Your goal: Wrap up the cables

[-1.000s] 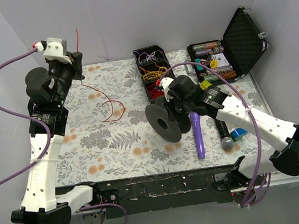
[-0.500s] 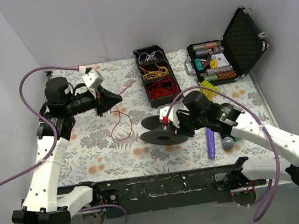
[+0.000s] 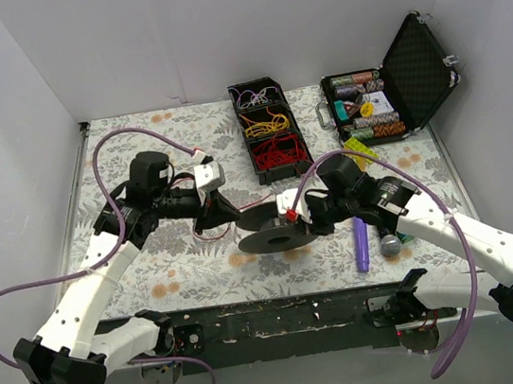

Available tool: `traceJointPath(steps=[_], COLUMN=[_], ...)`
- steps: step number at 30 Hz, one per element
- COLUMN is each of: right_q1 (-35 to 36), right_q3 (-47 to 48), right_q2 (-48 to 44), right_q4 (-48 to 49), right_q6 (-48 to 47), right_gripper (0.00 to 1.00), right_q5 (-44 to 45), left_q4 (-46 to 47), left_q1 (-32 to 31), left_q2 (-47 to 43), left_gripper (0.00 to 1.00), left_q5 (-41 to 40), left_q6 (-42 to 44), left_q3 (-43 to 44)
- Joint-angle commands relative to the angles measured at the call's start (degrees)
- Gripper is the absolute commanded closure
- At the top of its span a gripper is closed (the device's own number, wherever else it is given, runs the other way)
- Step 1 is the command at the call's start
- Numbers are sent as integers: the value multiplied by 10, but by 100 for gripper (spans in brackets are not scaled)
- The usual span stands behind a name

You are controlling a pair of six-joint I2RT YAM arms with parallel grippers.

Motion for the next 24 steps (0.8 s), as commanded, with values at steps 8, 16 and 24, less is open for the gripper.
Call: traceJointPath(steps=[8,16,24], right_q1=[-2,-4,-84], right_q3=[6,21,67], right_q2=[-39,-58,-86], right_q4=[73,87,191], right_q6=[-11,14,216], right_gripper=[47,47,22], right_q5=[9,-2,-44], left_q4=[42,84,50], left_q1=[-41,-41,-41], left_q2=[24,44,54], left_gripper=[100,100,100], left_q5=[-36,-52,-54], left_q6=[34,21,95], left_q3=[-46,-48,-9])
